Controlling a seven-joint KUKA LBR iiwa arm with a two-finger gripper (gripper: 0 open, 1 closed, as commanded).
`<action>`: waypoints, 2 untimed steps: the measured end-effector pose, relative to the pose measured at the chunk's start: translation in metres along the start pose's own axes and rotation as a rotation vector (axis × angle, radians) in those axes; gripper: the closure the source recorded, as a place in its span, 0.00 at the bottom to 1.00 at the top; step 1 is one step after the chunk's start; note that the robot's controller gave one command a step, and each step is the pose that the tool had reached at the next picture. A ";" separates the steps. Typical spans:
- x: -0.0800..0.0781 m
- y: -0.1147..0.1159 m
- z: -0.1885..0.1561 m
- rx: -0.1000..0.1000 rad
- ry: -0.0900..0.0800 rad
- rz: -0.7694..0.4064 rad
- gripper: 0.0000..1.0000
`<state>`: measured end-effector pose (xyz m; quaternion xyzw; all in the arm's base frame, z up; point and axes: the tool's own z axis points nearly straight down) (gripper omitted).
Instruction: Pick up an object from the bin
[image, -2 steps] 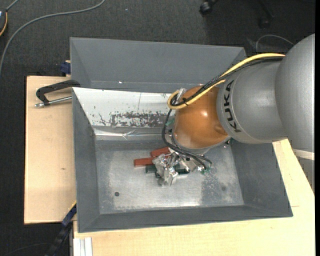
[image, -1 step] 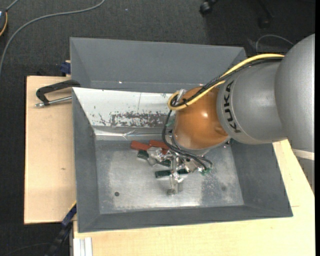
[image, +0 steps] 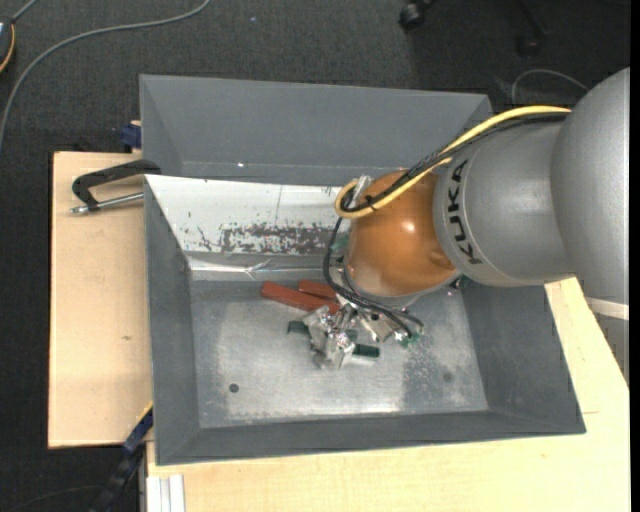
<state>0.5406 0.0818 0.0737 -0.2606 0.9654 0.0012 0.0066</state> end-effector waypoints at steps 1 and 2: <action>0.003 0.000 0.002 -0.001 0.008 0.000 0.00; 0.003 0.000 0.003 -0.001 0.009 0.000 1.00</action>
Offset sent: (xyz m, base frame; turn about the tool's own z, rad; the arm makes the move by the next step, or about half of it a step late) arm 0.0000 0.0000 0.0000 0.0000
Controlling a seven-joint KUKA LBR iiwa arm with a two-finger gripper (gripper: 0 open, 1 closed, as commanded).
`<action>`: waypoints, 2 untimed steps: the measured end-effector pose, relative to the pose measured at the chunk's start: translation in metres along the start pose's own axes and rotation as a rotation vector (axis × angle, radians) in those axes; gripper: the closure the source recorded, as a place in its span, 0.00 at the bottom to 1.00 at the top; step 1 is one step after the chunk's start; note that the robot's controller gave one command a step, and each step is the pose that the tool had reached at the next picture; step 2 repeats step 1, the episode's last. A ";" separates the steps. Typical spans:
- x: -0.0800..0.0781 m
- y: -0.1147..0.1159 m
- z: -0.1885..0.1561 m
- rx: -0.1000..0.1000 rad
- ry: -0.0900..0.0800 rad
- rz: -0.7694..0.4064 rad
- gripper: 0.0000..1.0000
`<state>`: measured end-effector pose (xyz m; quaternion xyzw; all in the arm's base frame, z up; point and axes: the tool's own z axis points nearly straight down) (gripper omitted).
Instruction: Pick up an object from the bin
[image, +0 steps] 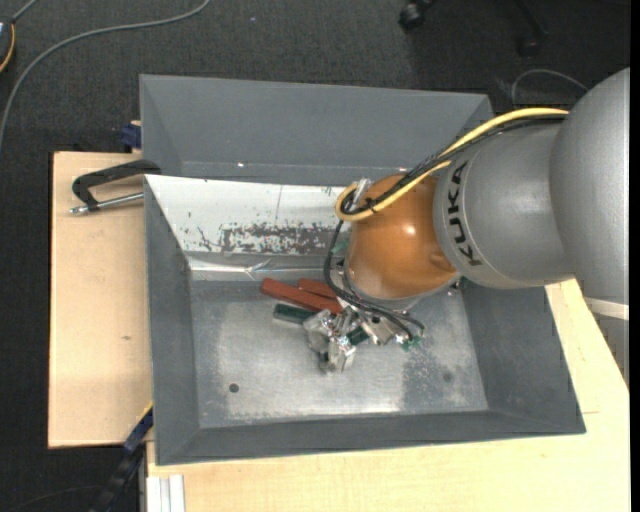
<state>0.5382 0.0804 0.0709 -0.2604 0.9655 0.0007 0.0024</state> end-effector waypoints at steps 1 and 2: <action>-0.002 -0.023 -0.148 0.006 -0.010 -0.125 1.00; -0.002 -0.023 -0.148 0.006 -0.010 -0.125 1.00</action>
Offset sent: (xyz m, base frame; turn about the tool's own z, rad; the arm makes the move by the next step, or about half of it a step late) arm 0.0098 -0.0194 0.1422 -0.1267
